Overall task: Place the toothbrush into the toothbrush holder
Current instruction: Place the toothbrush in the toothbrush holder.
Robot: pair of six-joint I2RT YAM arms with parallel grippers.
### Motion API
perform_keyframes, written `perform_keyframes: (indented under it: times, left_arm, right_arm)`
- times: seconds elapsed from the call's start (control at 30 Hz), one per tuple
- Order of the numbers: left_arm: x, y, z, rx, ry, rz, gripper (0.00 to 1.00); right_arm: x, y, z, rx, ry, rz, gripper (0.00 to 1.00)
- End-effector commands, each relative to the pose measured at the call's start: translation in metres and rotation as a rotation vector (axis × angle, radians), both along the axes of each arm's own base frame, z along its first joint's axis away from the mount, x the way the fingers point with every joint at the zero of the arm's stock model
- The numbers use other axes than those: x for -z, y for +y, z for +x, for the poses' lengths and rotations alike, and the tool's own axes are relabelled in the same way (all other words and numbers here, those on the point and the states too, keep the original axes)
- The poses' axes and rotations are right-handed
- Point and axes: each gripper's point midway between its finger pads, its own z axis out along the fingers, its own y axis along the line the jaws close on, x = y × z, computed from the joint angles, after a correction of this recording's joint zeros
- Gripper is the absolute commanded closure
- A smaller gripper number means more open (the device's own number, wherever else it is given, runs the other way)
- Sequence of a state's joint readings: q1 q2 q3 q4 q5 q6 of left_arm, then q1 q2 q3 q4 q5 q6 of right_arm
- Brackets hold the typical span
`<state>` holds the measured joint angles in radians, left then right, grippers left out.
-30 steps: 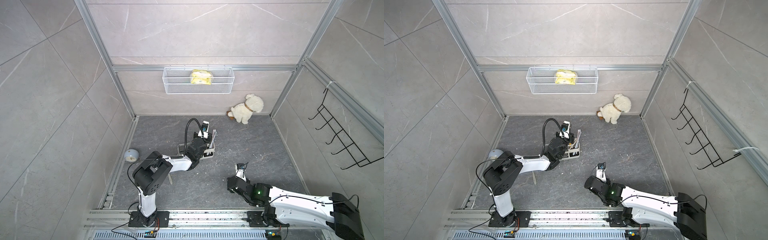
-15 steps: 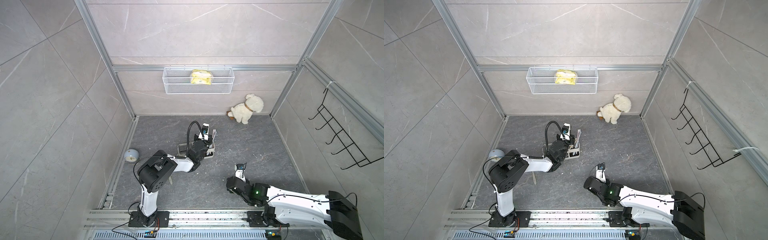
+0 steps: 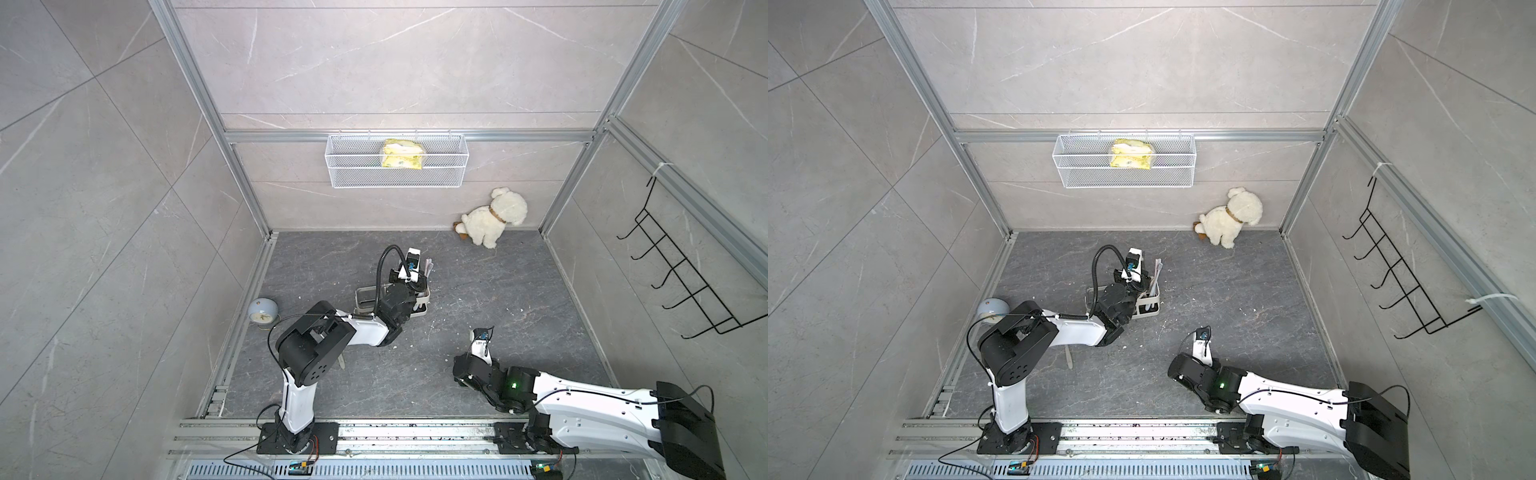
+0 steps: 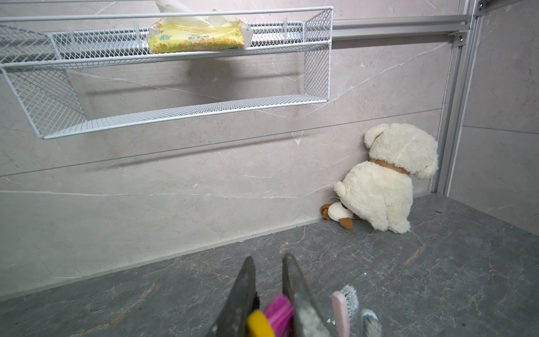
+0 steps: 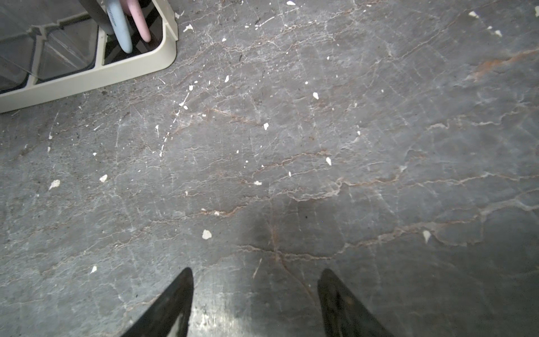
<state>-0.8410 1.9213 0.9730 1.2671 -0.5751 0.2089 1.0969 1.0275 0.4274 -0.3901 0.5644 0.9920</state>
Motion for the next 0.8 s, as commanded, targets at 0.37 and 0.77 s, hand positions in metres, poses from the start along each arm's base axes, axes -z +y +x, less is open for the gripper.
perform_keyframes:
  times: [0.37, 0.77]
  left_arm:
    - [-0.036, 0.003, -0.016, -0.029, -0.092, -0.030, 0.68]
    - [-0.059, 0.078, -0.034, -0.167, 0.392, -0.056, 0.49]
  right_arm:
    - [0.001, -0.017, -0.003, 0.061, -0.015, 0.029, 0.30]
    - [-0.003, 0.004, 0.000, -0.017, -0.004, 0.036, 0.30]
